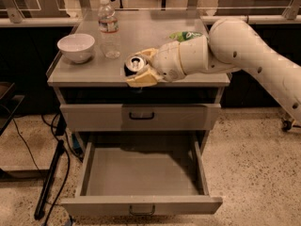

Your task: Pick pepsi can from middle drawer and place on counter

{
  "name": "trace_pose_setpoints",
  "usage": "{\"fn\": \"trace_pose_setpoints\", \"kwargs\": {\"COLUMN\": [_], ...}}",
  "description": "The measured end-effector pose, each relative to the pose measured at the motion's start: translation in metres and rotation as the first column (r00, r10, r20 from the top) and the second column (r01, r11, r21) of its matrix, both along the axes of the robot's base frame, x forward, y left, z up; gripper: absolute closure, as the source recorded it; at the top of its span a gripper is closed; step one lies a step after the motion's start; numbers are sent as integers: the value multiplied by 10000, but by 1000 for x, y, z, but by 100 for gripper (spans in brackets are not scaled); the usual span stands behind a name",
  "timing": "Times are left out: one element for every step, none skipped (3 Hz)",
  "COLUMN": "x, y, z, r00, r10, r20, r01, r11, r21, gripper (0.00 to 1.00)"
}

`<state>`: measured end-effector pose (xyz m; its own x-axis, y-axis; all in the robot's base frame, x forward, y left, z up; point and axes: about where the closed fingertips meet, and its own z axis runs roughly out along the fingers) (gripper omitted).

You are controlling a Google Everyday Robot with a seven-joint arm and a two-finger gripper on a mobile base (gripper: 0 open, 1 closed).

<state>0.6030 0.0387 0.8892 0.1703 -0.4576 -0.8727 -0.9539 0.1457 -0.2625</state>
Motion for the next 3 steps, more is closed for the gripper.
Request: {"fn": "trace_pose_setpoints", "kwargs": {"x": [0,28,31], "y": [0,-8,-10], "z": [0,51,59], "r00": [10000,9992,9987], "r10": [1,96,59], "r20": [0,391,512], "r01": [-1,-103,-71], "r11": [10000,9998,9997], "r21": [1,167,241], "gripper": [100,100,100]}}
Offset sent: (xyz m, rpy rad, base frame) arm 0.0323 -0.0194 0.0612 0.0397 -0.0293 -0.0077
